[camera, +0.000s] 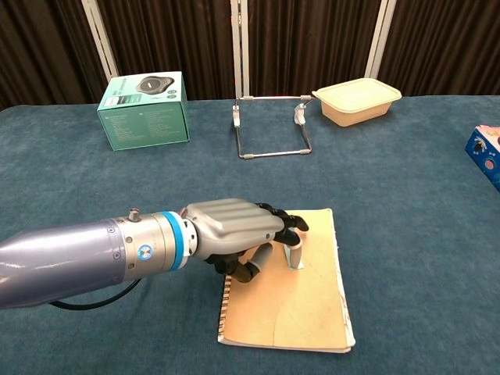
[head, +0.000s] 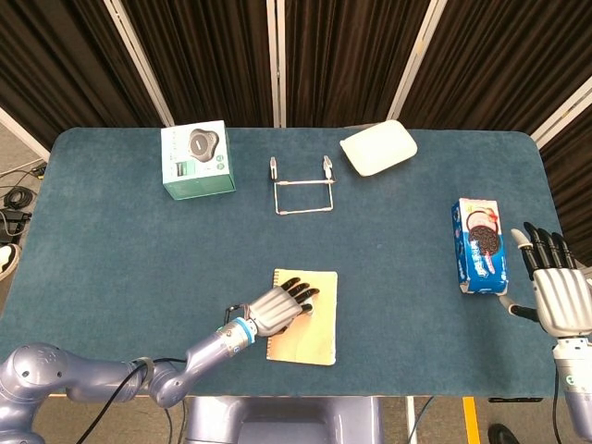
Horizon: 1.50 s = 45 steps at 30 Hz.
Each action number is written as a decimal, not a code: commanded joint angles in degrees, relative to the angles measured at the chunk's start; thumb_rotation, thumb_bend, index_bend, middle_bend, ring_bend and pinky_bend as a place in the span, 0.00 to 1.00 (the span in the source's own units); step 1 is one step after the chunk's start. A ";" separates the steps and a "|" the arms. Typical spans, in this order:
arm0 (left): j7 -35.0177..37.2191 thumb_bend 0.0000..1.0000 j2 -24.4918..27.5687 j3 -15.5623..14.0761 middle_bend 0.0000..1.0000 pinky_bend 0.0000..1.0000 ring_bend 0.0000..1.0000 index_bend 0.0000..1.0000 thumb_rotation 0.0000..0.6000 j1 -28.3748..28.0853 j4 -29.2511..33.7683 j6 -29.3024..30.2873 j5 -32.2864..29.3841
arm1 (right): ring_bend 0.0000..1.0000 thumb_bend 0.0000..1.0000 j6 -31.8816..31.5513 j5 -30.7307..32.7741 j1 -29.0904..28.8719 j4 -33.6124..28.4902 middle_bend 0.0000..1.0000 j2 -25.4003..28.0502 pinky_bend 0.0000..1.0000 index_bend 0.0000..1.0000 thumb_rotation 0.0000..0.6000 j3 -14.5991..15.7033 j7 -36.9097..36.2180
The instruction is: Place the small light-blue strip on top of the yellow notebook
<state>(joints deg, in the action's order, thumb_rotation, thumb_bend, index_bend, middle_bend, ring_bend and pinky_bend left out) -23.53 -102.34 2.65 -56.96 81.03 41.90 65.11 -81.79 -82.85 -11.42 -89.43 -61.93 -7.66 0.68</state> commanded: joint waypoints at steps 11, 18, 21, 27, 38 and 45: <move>0.00 1.00 -0.66 0.12 0.00 0.00 0.00 0.29 1.00 -0.06 -0.97 -0.91 -0.31 | 0.00 0.00 -0.04 0.00 0.09 0.00 0.00 0.11 0.00 0.00 1.00 -0.14 -0.35; 2.73 1.00 0.11 1.94 0.00 0.00 0.00 0.29 1.00 0.50 0.49 0.91 1.36 | 0.00 0.00 0.05 -0.02 0.09 0.03 0.00 0.24 0.00 0.00 1.00 -0.20 -0.66; 5.80 1.00 1.43 3.34 0.00 0.00 0.00 0.27 1.00 1.18 1.90 3.53 4.63 | 0.00 0.00 0.07 -0.08 0.09 0.06 0.00 0.24 0.00 0.00 1.00 -0.18 -0.71; 8.07 1.00 6.61 6.53 0.00 0.00 0.00 0.24 1.00 2.53 4.90 8.21 6.85 | 0.00 0.00 0.12 -0.25 0.11 -0.18 0.00 0.24 0.00 0.00 1.00 -0.07 -0.57; 5.64 0.00 22.75 5.22 0.00 0.00 0.00 0.00 1.00 16.65 11.71 26.88 5.81 | 0.00 0.00 0.59 0.18 0.16 -1.58 0.00 0.19 0.00 0.00 1.00 0.18 1.46; 6.90 0.00 30.50 -1.38 0.00 0.00 0.00 0.00 1.00 29.86 16.77 39.99 8.52 | 0.00 0.00 0.38 1.38 0.53 -4.16 0.00 0.37 0.00 0.00 1.00 0.06 4.64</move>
<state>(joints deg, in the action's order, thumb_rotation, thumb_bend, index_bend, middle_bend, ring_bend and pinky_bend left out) -17.07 -75.14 4.55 -32.02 94.91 77.35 72.23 -81.23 -81.54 -10.99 -93.34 -61.55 -7.56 5.06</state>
